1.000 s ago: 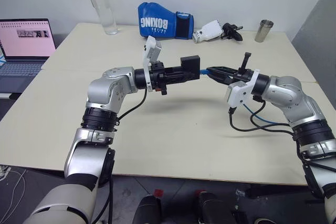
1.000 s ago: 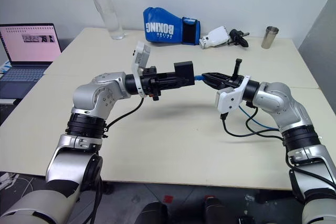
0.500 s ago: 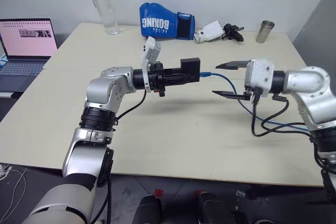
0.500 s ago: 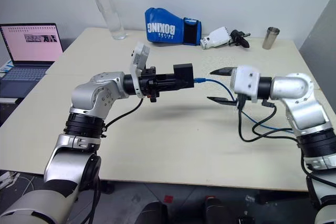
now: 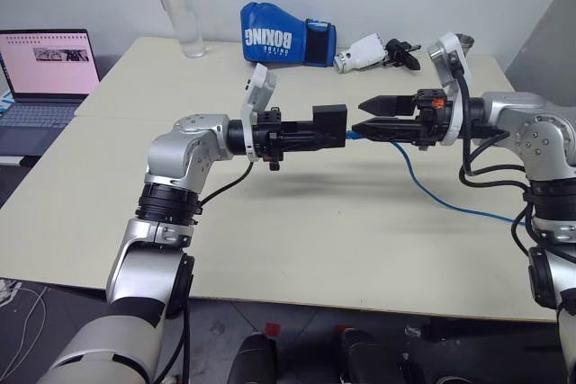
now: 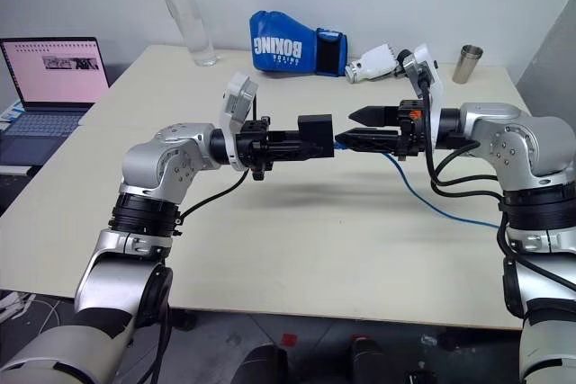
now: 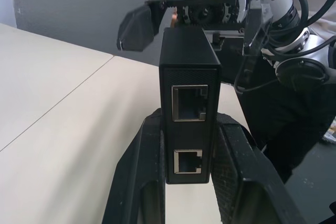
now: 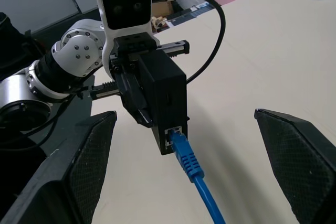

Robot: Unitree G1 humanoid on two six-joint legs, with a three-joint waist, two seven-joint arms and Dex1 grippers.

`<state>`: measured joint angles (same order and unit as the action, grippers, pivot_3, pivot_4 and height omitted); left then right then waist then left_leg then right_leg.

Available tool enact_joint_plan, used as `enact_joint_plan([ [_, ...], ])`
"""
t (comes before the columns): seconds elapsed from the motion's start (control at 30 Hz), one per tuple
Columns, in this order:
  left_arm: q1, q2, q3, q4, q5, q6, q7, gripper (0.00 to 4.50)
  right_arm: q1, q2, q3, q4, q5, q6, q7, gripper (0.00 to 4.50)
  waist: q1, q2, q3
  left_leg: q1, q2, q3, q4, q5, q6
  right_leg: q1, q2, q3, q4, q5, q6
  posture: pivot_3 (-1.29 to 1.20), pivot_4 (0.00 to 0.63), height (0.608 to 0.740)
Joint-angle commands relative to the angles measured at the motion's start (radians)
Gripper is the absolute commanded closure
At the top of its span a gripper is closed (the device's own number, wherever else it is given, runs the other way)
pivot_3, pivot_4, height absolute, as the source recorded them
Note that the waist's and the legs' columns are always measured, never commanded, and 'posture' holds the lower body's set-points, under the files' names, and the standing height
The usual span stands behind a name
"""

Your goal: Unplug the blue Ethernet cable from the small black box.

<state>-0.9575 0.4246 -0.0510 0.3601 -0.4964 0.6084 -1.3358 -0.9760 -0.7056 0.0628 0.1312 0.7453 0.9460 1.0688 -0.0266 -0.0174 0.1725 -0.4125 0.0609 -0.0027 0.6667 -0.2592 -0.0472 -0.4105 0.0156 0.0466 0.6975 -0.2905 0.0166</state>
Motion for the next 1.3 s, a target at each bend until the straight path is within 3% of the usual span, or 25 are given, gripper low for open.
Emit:
enact_joint_plan([
  [0.03,-0.042,0.017,0.009,-0.045,-0.021,0.009,-0.021,3.71,0.010,0.003,-0.007,-0.033,-0.015,-0.014,0.032,0.04,0.000,0.000,0.000,0.000,0.000,0.000,0.000,0.000,0.000,0.000,0.000,0.000,0.000,0.000,0.000,0.00,0.150,0.740],
  [0.37,-0.043,0.015,0.004,-0.053,-0.018,0.016,-0.021,3.71,0.030,0.026,0.002,-0.038,-0.059,-0.026,0.056,0.04,-0.002,0.000,0.000,0.000,0.000,-0.001,0.000,0.000,0.000,0.000,0.000,-0.001,0.000,0.000,0.000,0.00,0.150,0.740],
  [0.53,-0.046,0.015,0.004,-0.049,-0.018,0.017,-0.021,3.71,0.039,0.035,-0.006,-0.036,-0.070,-0.032,0.055,0.93,-0.002,0.000,0.000,0.000,0.000,-0.001,0.000,0.000,0.000,0.000,0.000,-0.001,0.000,0.000,0.000,0.00,0.150,0.740],
  [1.0,-0.032,0.027,-0.008,-0.060,-0.013,0.023,-0.030,3.71,0.021,0.042,-0.011,0.000,-0.074,-0.028,0.082,4.37,-0.002,0.000,0.000,0.000,0.000,-0.001,0.000,0.000,0.000,0.000,0.000,-0.001,0.000,0.000,0.000,0.00,0.150,0.740],
  [1.3,-0.029,0.036,-0.017,-0.065,-0.008,0.018,-0.047,3.71,0.012,0.033,-0.006,0.018,-0.094,-0.031,0.112,4.41,-0.002,0.000,0.000,0.000,0.000,-0.001,0.000,0.000,0.000,0.000,0.000,-0.001,0.000,0.000,0.000,0.00,0.150,0.740],
])
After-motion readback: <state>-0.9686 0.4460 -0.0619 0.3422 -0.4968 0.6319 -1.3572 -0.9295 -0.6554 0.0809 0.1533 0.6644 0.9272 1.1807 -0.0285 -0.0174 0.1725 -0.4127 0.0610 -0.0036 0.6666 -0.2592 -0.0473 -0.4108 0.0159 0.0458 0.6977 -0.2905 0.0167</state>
